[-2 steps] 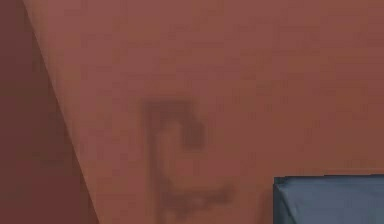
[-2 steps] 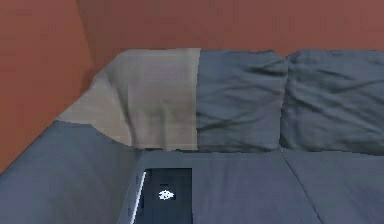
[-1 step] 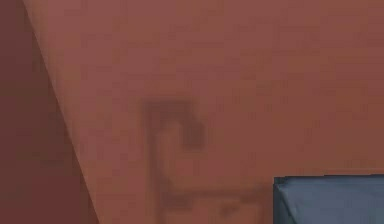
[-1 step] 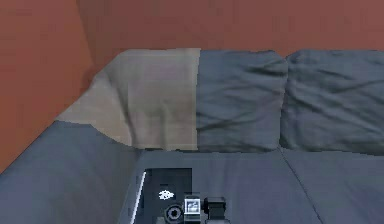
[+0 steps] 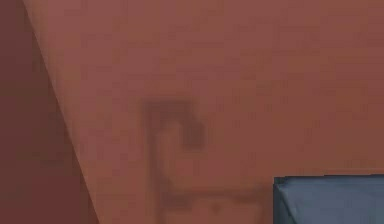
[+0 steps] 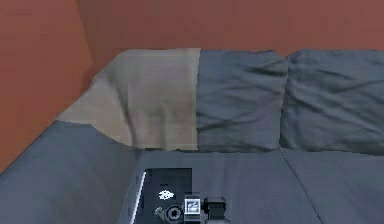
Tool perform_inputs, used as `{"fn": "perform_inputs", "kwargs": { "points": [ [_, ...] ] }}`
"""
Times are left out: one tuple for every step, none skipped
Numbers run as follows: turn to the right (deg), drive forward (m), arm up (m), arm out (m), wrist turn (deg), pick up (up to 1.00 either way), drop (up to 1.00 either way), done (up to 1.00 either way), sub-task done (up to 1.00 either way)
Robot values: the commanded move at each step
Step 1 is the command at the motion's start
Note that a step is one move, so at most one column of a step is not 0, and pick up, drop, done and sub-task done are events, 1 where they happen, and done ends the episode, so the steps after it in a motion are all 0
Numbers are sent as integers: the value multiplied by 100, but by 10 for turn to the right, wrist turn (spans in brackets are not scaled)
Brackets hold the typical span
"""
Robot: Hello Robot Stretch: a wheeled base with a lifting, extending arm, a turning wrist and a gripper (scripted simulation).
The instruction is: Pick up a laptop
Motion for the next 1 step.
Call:
{"fn": "perform_inputs", "kwargs": {
  "points": [
    [0,0,0,0,450,0,0,0,0]
  ]
}}
